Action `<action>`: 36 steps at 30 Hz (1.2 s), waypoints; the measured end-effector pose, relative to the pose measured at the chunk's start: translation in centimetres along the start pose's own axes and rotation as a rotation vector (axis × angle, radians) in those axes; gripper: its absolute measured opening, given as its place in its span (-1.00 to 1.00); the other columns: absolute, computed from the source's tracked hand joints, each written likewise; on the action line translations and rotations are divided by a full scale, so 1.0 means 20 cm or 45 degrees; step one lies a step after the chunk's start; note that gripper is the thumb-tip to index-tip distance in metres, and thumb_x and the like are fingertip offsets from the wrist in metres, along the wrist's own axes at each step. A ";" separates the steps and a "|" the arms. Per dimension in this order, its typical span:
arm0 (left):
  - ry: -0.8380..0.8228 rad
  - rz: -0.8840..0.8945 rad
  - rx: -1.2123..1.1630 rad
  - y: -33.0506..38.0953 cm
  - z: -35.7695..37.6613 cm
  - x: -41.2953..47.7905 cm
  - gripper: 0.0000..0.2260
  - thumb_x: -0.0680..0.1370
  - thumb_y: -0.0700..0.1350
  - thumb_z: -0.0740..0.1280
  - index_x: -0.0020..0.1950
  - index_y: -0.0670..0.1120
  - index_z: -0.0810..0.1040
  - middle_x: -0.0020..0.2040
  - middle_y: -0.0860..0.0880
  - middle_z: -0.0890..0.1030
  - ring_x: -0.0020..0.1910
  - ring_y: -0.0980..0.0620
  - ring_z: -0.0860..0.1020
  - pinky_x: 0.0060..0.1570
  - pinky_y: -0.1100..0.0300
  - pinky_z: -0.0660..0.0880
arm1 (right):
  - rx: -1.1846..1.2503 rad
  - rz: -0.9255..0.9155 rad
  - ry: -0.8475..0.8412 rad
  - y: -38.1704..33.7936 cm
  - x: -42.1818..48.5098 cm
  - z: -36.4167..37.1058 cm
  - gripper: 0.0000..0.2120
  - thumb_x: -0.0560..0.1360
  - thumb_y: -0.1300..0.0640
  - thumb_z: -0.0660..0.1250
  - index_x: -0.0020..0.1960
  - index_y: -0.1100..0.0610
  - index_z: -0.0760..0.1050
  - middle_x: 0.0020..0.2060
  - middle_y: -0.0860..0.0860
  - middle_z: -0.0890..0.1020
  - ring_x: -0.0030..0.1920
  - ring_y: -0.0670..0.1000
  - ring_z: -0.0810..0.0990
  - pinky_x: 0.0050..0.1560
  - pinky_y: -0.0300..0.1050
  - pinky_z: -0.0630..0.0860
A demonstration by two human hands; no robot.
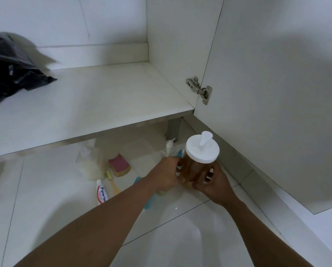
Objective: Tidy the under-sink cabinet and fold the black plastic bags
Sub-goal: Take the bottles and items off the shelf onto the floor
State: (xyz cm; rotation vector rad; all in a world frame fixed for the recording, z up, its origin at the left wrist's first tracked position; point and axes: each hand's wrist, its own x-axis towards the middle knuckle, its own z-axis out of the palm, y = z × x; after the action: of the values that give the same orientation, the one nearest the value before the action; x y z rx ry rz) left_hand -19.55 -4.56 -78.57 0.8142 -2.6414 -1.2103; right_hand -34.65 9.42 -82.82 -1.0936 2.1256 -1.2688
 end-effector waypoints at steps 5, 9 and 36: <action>0.025 -0.044 -0.030 -0.04 0.00 0.00 -0.60 0.47 -0.13 0.51 0.29 -0.10 0.56 0.10 -0.01 0.64 -0.01 0.07 0.61 -0.07 0.30 0.50 | -0.098 0.062 -0.110 0.01 0.04 0.02 -0.17 0.13 0.03 0.69 0.28 -0.03 0.34 0.07 -0.20 0.56 0.08 -0.09 0.58 0.05 -0.18 0.56; 0.053 -0.042 -0.038 -0.04 0.01 0.00 -0.72 0.44 -0.15 0.52 0.13 -0.09 0.60 -0.01 -0.03 0.66 -0.07 0.05 0.65 -0.02 0.14 0.61 | -0.084 0.127 -0.125 0.05 0.04 0.02 -0.14 0.11 -0.04 0.67 0.32 0.04 0.38 0.13 -0.13 0.57 0.12 -0.08 0.56 0.07 -0.22 0.53; 0.888 -0.268 0.429 -0.28 -1.04 -0.23 -0.72 0.54 0.08 0.40 0.20 0.00 0.60 0.01 0.08 0.61 -0.01 0.05 0.52 0.02 0.14 0.42 | -0.643 -0.310 -0.285 -1.15 0.54 0.28 -0.33 0.49 -0.19 0.38 0.47 0.12 0.33 0.39 0.05 0.45 0.36 0.06 0.43 0.29 -0.04 0.39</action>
State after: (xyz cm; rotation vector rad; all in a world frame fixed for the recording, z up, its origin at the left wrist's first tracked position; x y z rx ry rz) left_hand -6.46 -19.00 -68.28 1.3038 -2.2147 -0.3781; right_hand -27.73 -8.44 -65.19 -1.6576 2.2417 -0.6614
